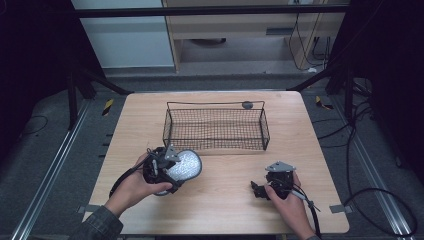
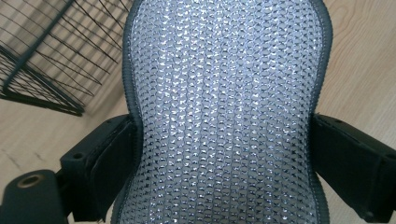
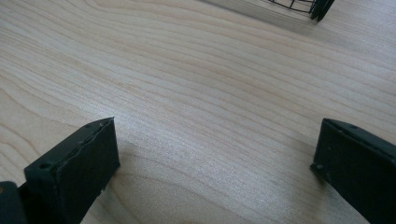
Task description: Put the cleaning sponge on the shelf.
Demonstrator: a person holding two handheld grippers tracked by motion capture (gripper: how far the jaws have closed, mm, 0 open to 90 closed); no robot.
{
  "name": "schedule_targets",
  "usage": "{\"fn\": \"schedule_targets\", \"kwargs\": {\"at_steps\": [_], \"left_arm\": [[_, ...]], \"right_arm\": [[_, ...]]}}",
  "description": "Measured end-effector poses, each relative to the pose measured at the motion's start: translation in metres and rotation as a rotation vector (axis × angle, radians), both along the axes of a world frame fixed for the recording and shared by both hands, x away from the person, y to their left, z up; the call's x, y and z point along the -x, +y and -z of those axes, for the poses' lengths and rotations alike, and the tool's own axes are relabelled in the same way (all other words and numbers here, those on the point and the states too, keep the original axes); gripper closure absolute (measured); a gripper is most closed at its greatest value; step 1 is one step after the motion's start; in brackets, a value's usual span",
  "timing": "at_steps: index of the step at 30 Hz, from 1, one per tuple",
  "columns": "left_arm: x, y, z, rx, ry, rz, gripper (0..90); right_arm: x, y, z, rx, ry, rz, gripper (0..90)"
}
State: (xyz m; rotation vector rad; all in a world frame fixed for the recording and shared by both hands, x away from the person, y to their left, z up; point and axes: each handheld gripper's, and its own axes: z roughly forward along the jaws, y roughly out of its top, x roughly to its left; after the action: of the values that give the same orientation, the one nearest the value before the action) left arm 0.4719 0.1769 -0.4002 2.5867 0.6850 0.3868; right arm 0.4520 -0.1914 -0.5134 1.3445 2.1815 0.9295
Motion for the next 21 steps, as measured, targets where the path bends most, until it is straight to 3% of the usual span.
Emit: {"fn": "schedule_targets", "kwargs": {"at_steps": [1,9,18,21], "left_arm": [[-0.001,-0.002,-0.007,-0.006,-0.015,0.01,8.3],[-0.01,-0.007,-0.025,-0.025,-0.048,0.024,8.5],[-0.022,-0.02,-0.052,-0.043,-0.116,0.06,8.5],[-0.032,-0.027,-0.058,-0.07,-0.137,0.082,8.5]], "right_arm": [[0.0,0.0,0.0,0.0,0.0,0.0,0.3],[0.0,0.0,0.0,0.001,0.0,-0.001,0.3],[0.0,0.0,0.0,0.0,0.0,-0.002,0.3],[0.0,0.0,0.0,0.0,0.0,-0.003,0.3]]}}
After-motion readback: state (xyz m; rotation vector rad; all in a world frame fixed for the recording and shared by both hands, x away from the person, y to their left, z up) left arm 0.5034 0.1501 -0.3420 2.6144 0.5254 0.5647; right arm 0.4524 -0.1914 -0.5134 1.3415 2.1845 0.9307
